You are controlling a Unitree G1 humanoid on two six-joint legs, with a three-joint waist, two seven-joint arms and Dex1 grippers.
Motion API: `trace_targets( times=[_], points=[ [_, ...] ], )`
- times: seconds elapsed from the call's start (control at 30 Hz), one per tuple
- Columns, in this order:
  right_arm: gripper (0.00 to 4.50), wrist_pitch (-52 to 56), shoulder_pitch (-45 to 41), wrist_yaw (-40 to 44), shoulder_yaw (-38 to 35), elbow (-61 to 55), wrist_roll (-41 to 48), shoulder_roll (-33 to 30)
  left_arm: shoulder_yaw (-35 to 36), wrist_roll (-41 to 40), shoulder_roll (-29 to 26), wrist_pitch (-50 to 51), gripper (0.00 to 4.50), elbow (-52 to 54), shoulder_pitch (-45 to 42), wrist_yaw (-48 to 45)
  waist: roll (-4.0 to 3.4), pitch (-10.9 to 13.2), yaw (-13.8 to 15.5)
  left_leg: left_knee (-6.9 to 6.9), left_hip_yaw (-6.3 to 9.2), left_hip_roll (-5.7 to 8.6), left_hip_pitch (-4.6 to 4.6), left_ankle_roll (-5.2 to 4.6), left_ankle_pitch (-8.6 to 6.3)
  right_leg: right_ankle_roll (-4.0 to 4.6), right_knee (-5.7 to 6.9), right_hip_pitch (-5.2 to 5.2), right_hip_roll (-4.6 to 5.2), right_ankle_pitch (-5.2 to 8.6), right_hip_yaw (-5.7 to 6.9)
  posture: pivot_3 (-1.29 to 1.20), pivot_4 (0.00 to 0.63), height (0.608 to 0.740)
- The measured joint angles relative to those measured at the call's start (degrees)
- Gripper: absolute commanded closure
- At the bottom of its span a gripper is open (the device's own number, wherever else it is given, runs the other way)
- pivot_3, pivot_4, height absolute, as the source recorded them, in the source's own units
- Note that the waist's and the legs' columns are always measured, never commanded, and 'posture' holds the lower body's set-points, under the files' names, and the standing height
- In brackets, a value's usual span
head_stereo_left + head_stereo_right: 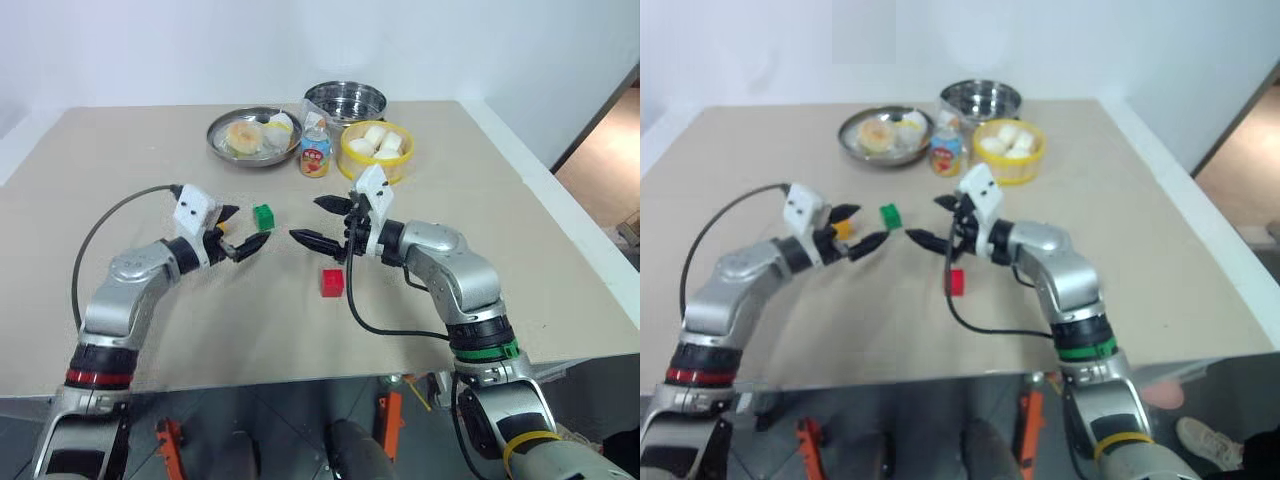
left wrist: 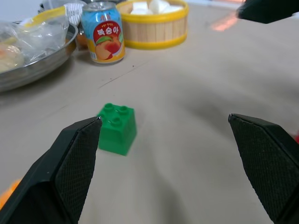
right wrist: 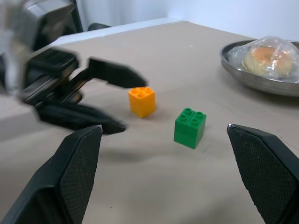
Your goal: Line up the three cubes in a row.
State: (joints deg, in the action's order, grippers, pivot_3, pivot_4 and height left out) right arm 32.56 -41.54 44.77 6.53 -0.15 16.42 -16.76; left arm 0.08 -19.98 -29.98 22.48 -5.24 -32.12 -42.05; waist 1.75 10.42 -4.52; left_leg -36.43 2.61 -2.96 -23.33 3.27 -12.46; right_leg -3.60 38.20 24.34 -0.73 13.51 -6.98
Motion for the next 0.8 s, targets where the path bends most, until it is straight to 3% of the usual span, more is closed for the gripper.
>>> trace_targets(
  times=[0.33, 0.8],
  points=[
    [0.07, -0.62, 0.05, -2.25, 0.20, -0.09, -0.99, -0.51, -2.62, 5.19, -0.72, -2.96, 0.00, -19.25, -13.86, -8.16, 0.00, 0.00, 0.02, 0.03, 0.06, 0.00, -0.07, 0.00, 0.00, 0.05, 0.00, 0.03, 0.01, 0.03, 0.08, 0.00, 0.150, 0.734],
    [0.07, -0.01, 1.40, -2.92, 0.57, -2.13, -0.99, -1.39, -5.16, 15.47, 1.66, -20.13, 0.00, -50.74, -29.67, -13.59, 0.00, 0.00, 0.06, 0.03, 0.13, 0.03, -0.17, -0.01, -0.01, 0.06, -0.01, 0.06, 0.01, 0.03, 0.14, 0.00, 0.150, 0.734]
  ],
)
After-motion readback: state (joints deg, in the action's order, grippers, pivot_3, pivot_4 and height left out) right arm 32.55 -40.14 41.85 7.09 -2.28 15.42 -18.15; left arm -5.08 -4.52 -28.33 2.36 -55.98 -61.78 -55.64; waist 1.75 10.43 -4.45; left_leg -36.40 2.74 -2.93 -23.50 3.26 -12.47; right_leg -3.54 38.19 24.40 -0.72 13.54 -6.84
